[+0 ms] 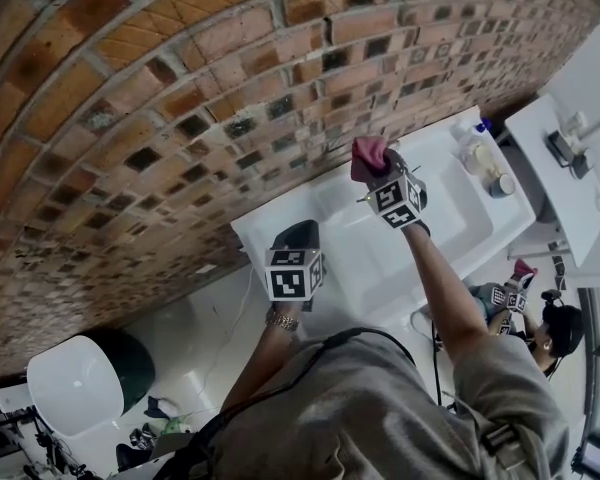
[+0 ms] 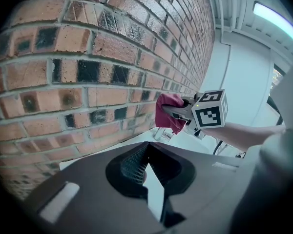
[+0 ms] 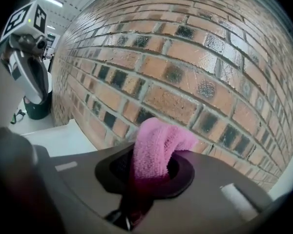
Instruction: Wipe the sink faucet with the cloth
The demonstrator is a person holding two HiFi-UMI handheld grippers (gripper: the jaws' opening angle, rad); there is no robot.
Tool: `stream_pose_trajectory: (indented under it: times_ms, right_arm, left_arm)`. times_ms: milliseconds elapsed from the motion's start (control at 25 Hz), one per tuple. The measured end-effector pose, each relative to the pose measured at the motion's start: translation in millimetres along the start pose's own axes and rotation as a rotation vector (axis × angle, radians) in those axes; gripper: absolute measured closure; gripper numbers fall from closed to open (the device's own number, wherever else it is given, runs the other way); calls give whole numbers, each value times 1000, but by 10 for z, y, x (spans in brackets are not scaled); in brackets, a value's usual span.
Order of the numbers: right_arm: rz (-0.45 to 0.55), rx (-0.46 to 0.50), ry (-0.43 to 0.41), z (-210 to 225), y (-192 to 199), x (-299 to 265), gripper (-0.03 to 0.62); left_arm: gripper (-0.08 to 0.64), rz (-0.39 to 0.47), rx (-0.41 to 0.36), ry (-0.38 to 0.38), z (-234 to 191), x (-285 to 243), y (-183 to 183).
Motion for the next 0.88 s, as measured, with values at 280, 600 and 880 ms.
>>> stream_pose_trajectory:
  times_ms: [280,600,880]
  right_arm:
    - [4,-138,175,452,45,14,531]
    - [-66,-477,463,1163,736,52,535]
    - [-314,-723,426,925,1710,8,538]
  left_arm:
    - [541,-15,12,-9,-46,-13,55]
    - [541,-33,10,-31,-132,-27,110]
    - [541,-53,12,-30,-120,-95,136]
Point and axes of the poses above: the fingertips, and each gripper's own axes: x backward along the fingers, z to its right, y out of its underside, the point moved 5 cm from there along x, backward along the fingers, and after that the axes turned 12 degrees about z, right-handed, at the moved point
